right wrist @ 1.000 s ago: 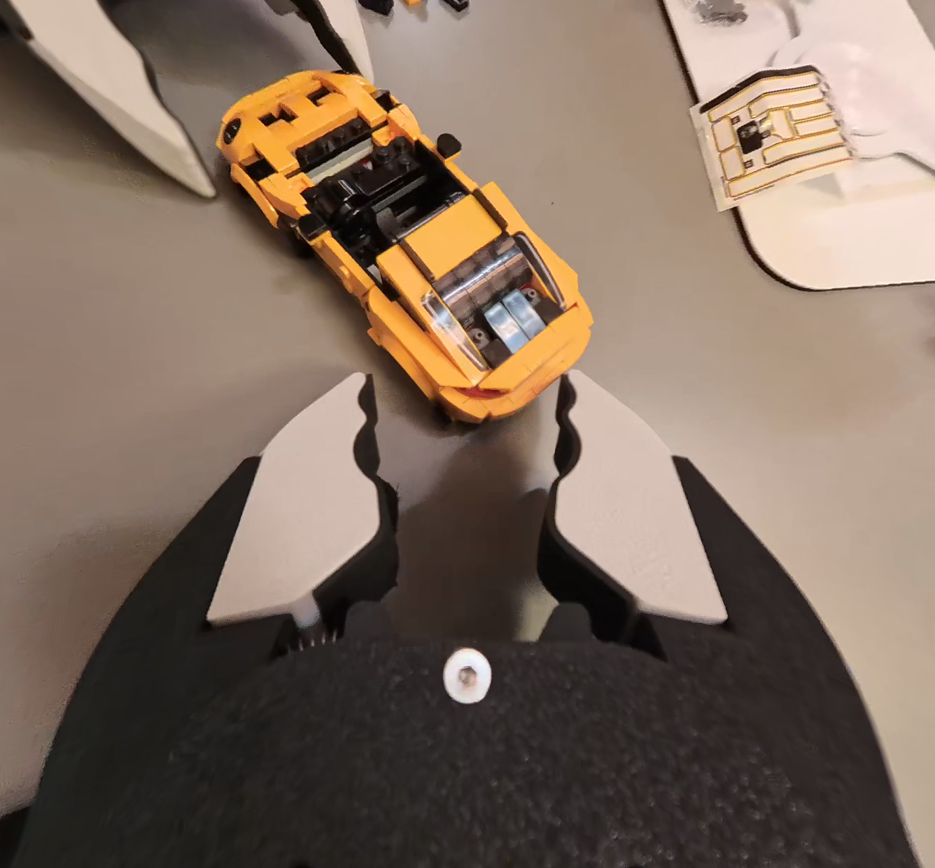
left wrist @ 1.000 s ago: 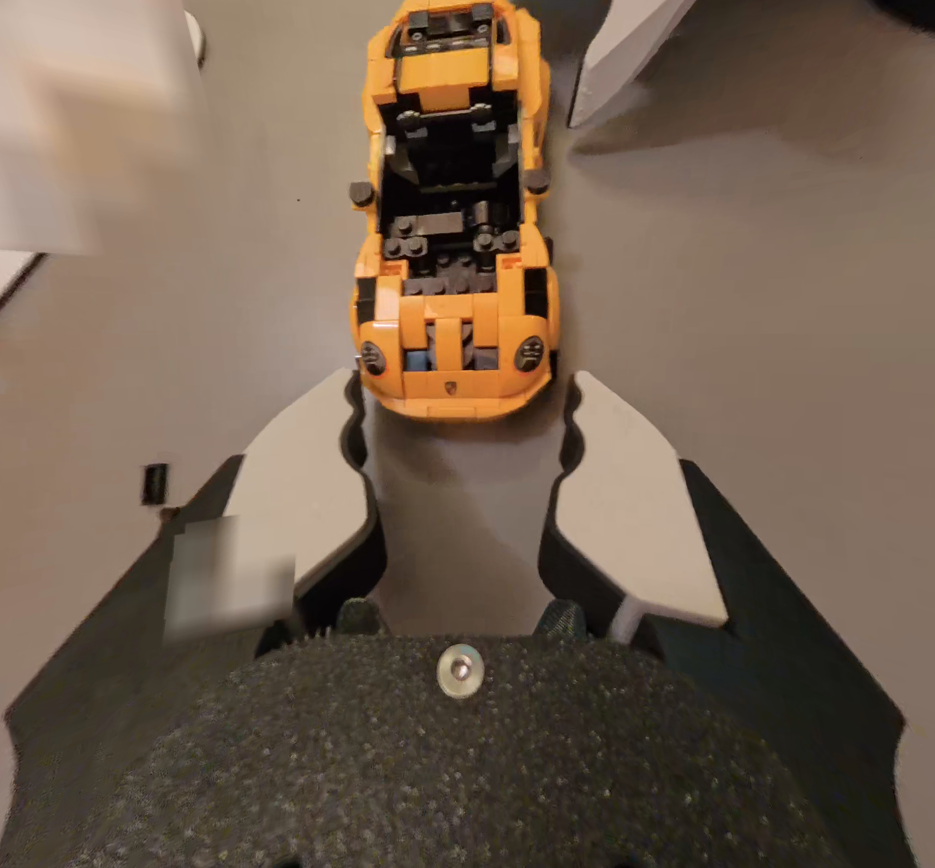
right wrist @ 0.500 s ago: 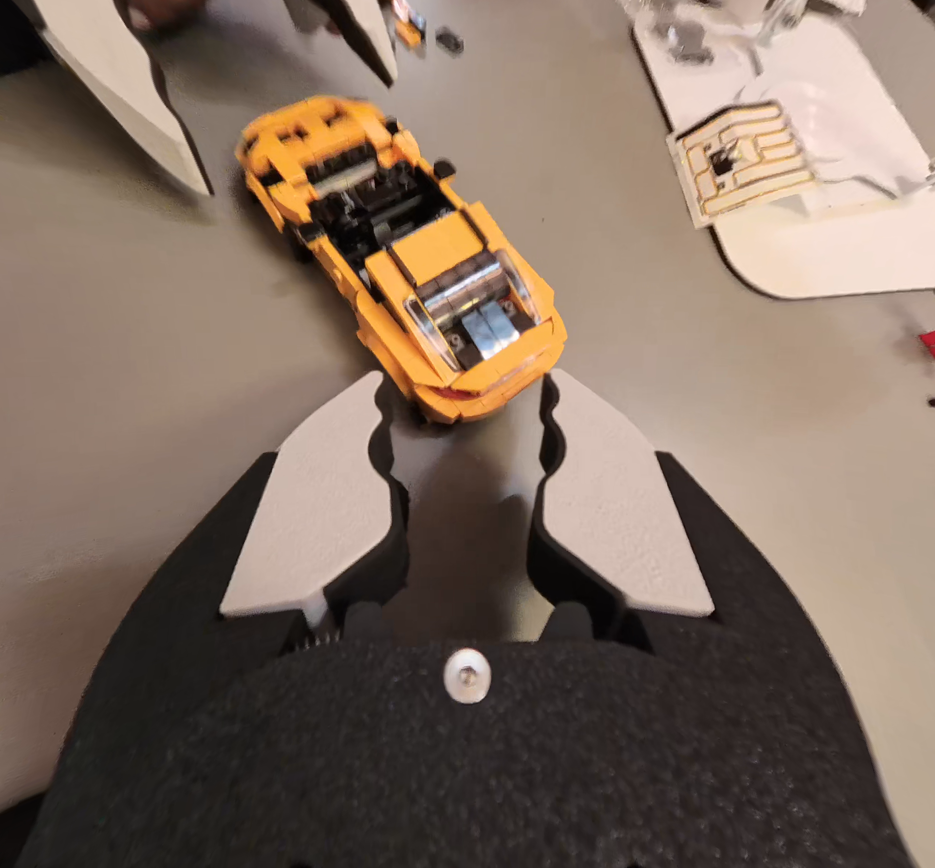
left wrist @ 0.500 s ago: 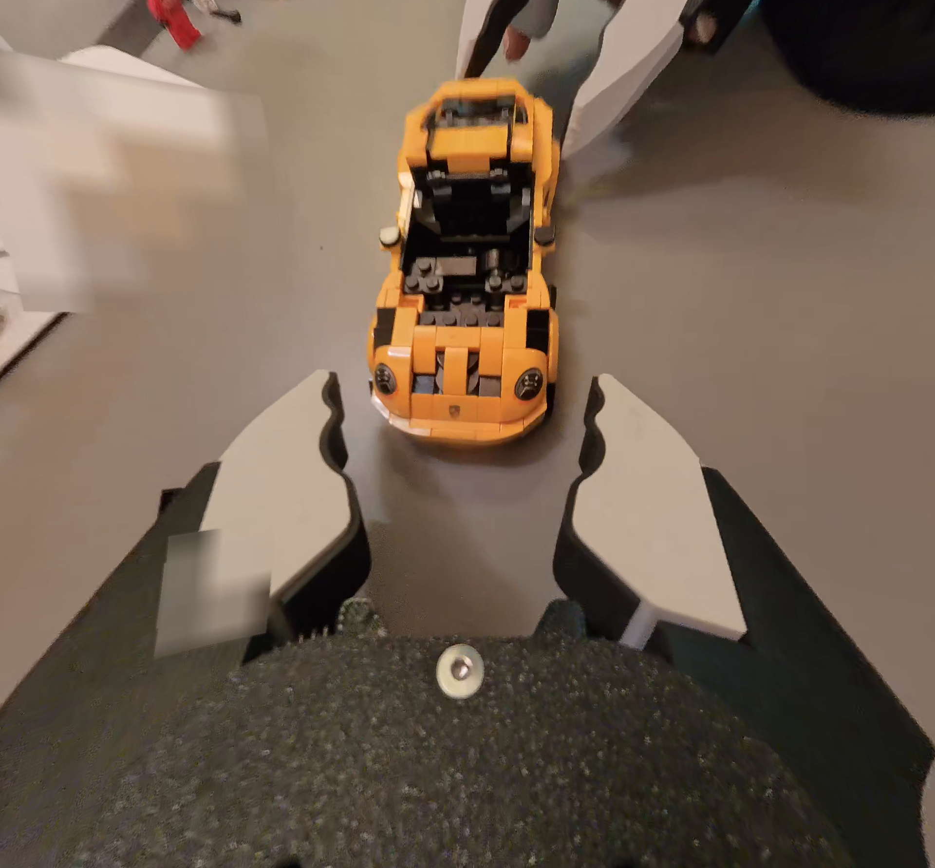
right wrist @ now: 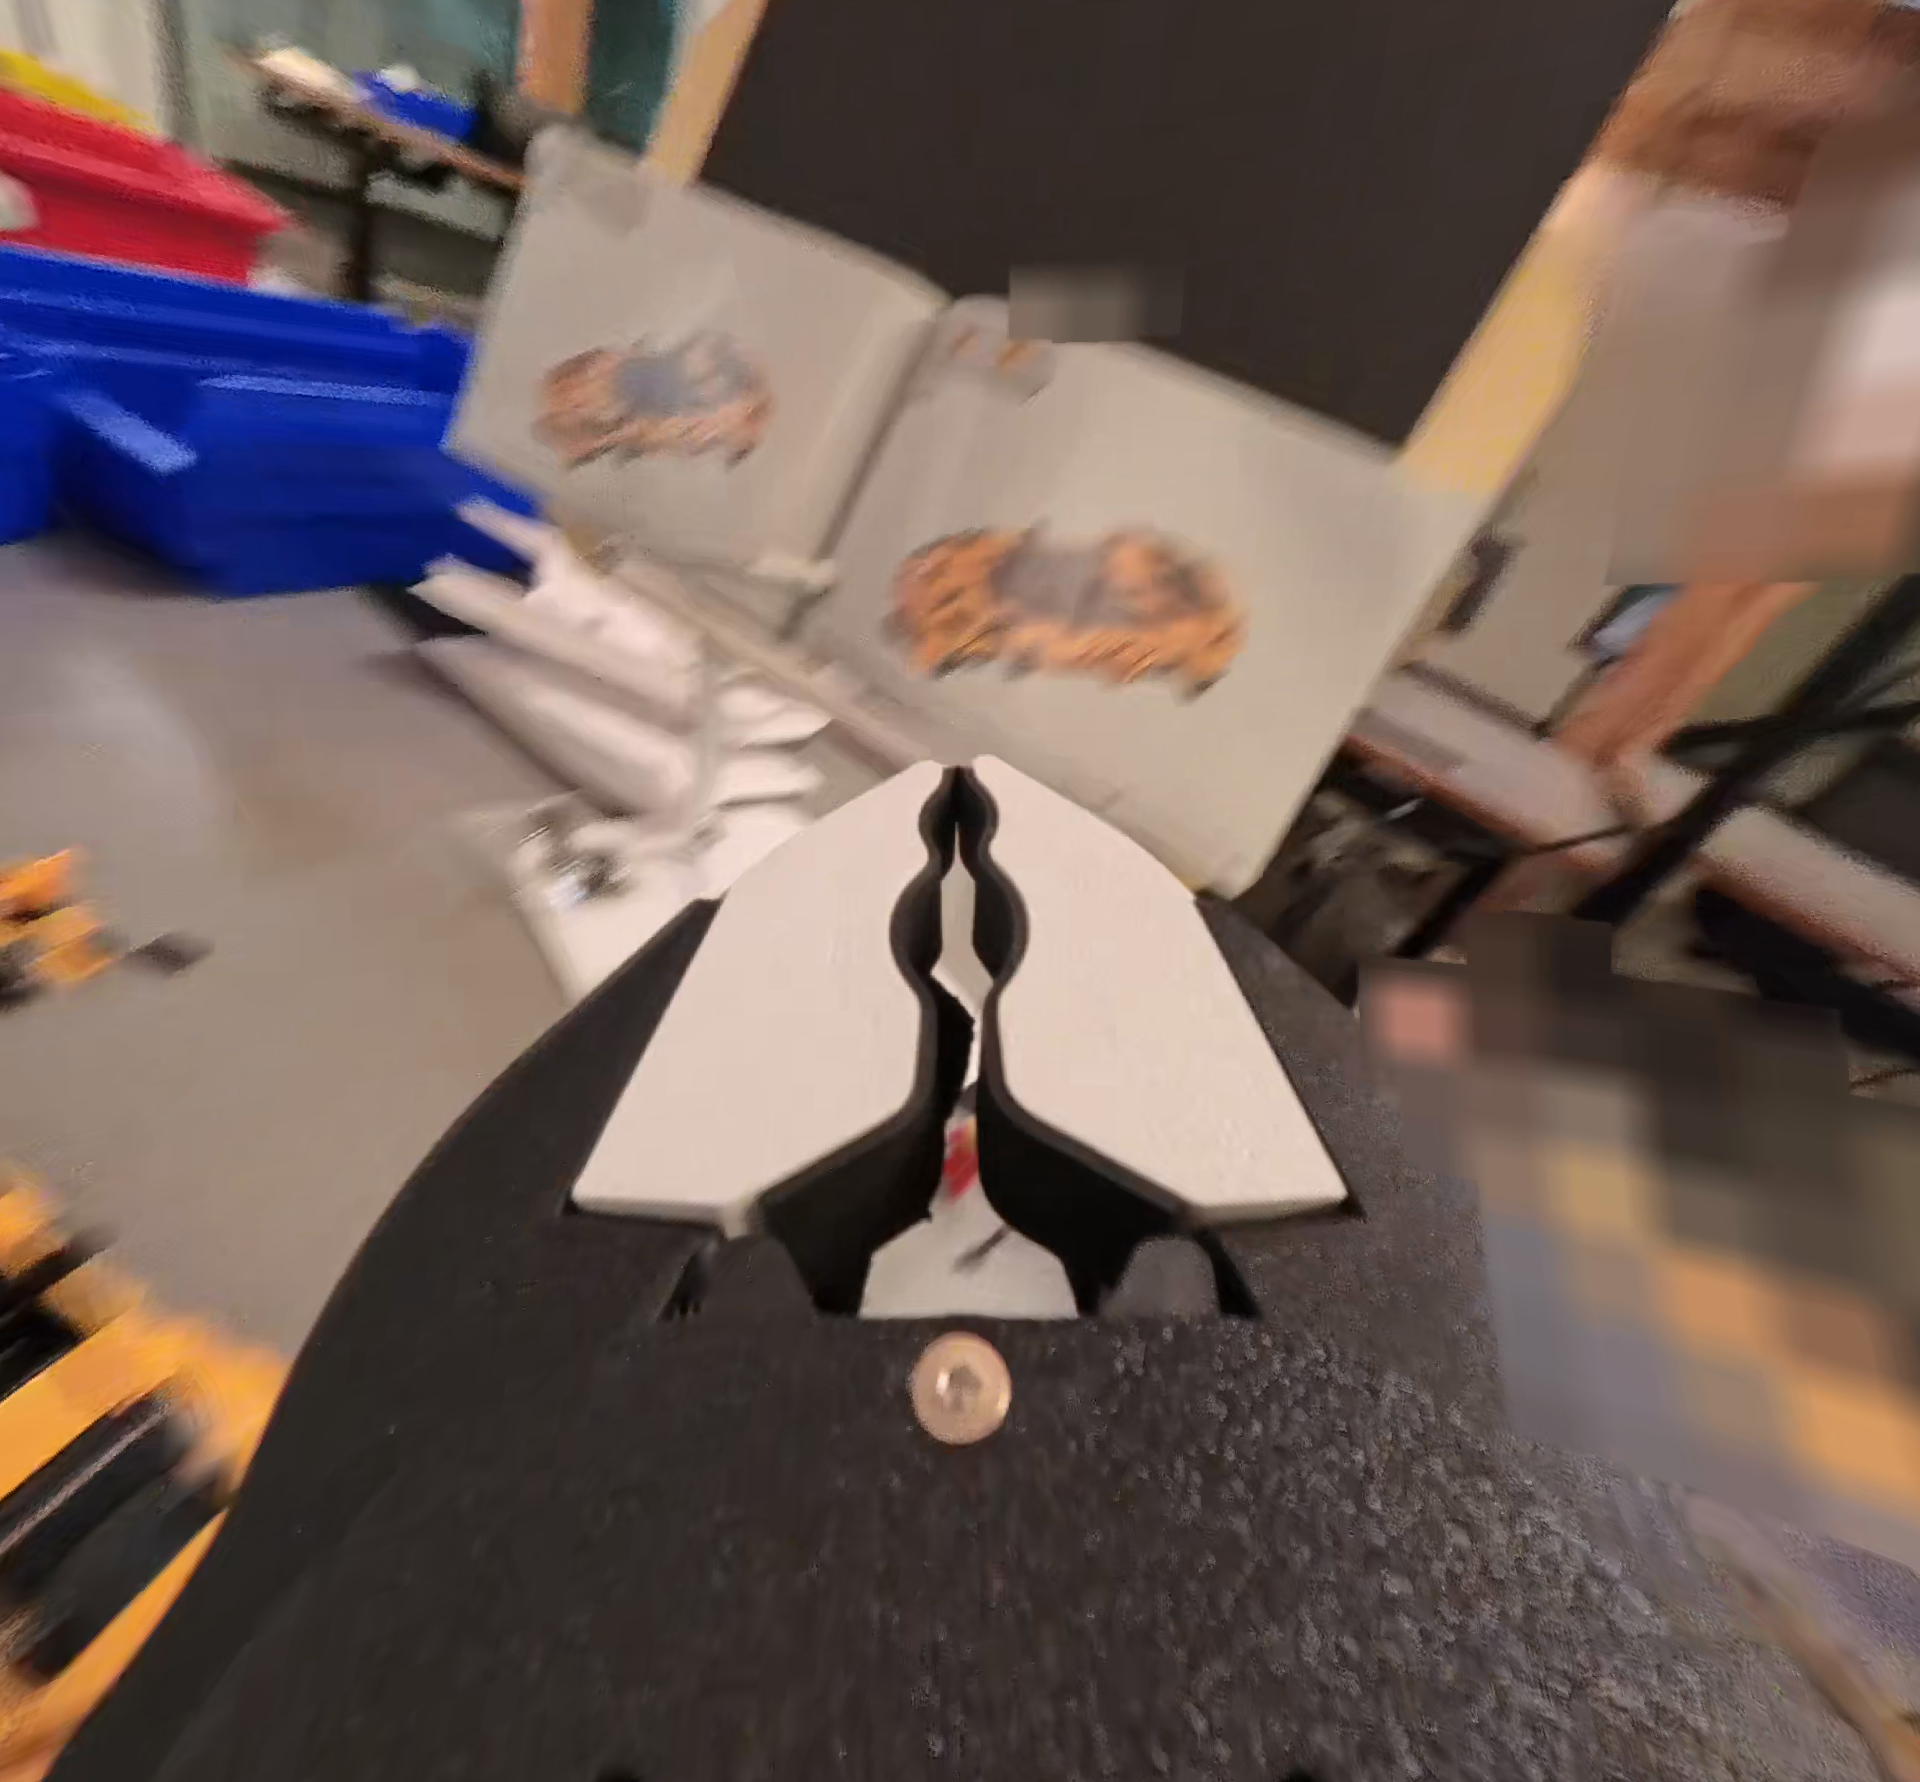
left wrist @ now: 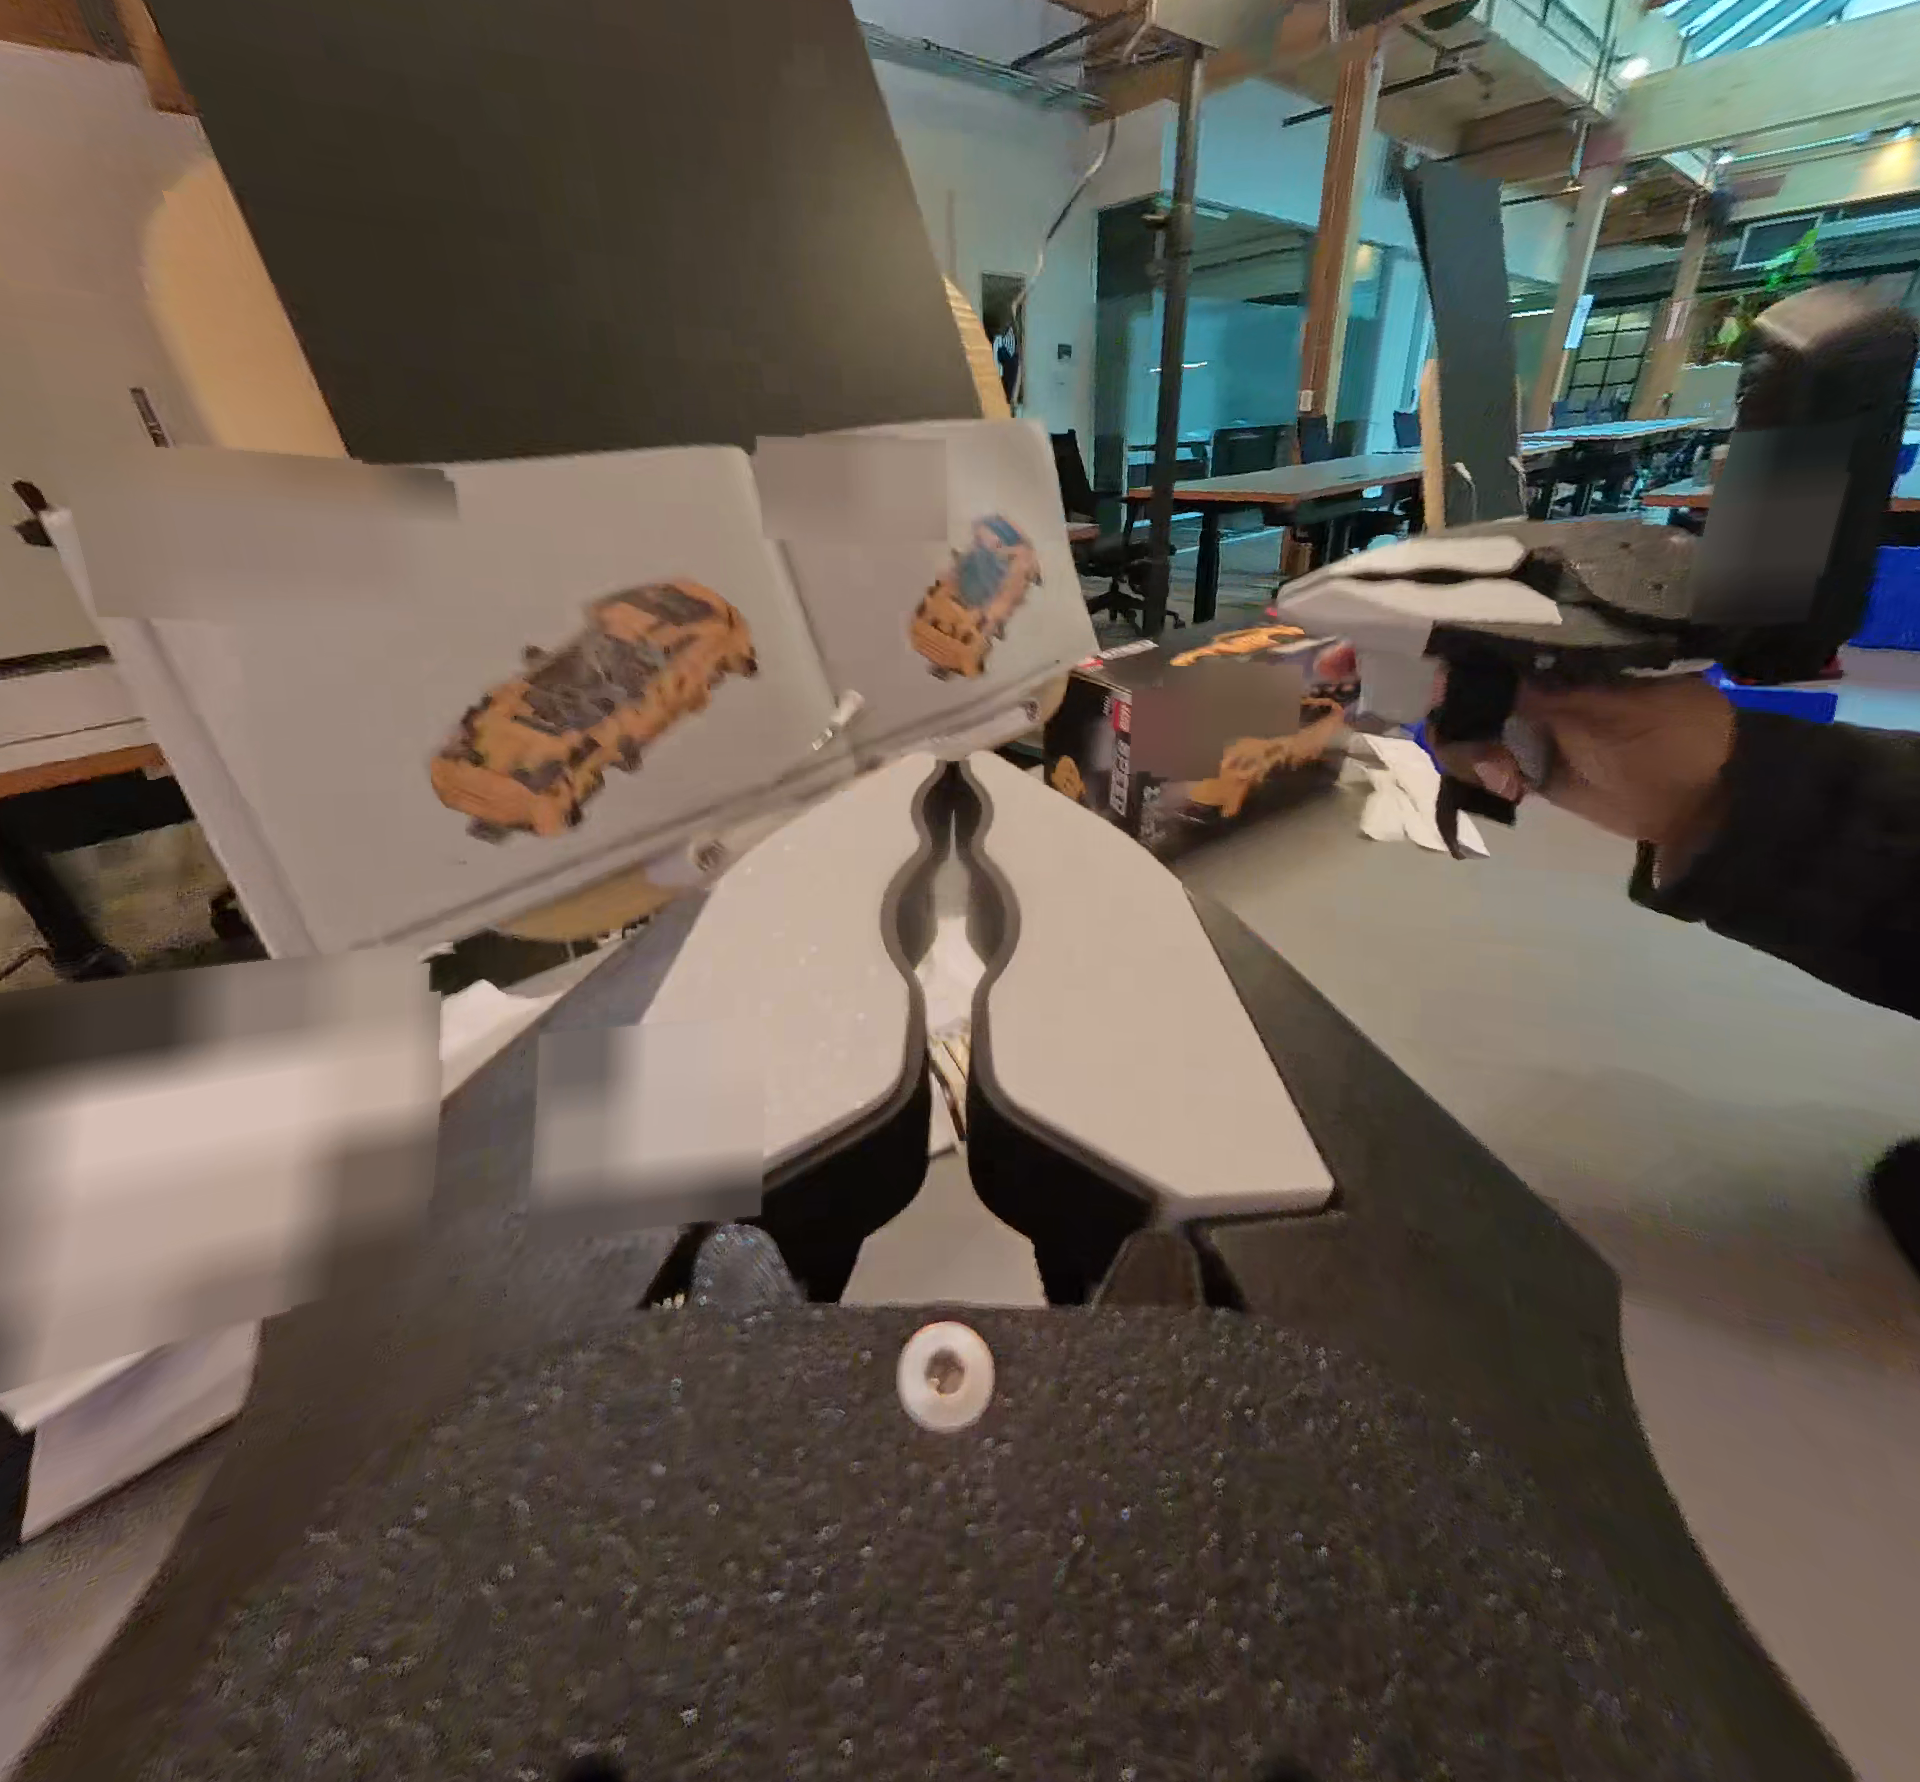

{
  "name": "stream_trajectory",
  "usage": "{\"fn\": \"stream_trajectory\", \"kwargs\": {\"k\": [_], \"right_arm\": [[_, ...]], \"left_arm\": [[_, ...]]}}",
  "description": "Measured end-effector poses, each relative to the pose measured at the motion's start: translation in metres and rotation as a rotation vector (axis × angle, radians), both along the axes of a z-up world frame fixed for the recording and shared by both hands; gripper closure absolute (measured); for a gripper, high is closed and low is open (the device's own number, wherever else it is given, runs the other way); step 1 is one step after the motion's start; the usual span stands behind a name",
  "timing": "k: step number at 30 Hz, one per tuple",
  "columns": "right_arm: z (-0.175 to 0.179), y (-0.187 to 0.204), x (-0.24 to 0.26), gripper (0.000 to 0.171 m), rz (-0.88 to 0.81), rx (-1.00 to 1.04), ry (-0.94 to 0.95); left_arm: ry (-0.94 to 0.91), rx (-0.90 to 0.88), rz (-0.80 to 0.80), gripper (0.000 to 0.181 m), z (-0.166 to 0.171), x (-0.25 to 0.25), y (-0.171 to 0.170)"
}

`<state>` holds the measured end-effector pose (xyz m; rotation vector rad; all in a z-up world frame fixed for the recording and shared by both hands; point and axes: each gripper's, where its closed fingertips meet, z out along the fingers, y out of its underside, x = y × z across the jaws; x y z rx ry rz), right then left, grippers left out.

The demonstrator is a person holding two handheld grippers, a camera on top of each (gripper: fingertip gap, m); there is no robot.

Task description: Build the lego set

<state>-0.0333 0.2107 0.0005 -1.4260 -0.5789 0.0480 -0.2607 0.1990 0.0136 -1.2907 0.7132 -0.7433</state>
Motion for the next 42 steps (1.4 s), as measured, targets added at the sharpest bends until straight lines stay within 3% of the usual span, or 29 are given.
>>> {"fn": "stream_trajectory", "kwargs": {"k": [4, 7, 9, 16, 22, 25, 32, 36, 40, 42], "right_arm": [[0.054, 0.047, 0.022, 0.171, -0.12, 0.168, -0.094], [0.071, 0.075, 0.031, 0.142, -0.14, 0.161, -0.127], [0.073, 0.091, 0.037, 0.135, -0.139, 0.156, -0.156], [0.062, 0.125, 0.05, 0.125, -0.073, 0.152, -0.202], [0.023, 0.154, 0.032, 0.088, -0.07, 0.04, -0.207], [0.018, 0.158, 0.028, 0.081, -0.092, 0.047, -0.218], [0.017, 0.161, 0.03, 0.109, -0.156, 0.057, -0.223], [0.019, 0.158, 0.033, 0.133, -0.182, 0.061, -0.226], [0.017, 0.154, 0.033, 0.171, -0.194, 0.057, -0.252], [0.013, 0.152, 0.031, 0.171, -0.184, 0.051, -0.259]], "left_arm": [[-0.009, 0.028, 0.035, 0.181, 0.014, 0.013, 0.038], [0.021, 0.042, 0.033, 0.181, 0.011, 0.024, 0.056], [0.05, 0.014, 0.034, 0.181, 0.003, 0.03, 0.065], [0.121, 0.046, 0.044, 0.176, -0.019, 0.048, 0.075], [0.181, 0.036, 0.02, 0.174, -0.04, 0.058, 0.072], [0.208, 0.05, 0.025, 0.174, -0.044, 0.058, 0.071], [0.336, 0.058, 0.099, 0.165, -0.044, 0.066, 0.087], [0.515, 0.115, 0.146, 0.159, -0.039, 0.08, 0.105], [0.663, 0.139, 0.161, 0.157, -0.041, 0.096, 0.116], [0.664, 0.138, 0.135, 0.157, -0.039, 0.106, 0.113]]}}
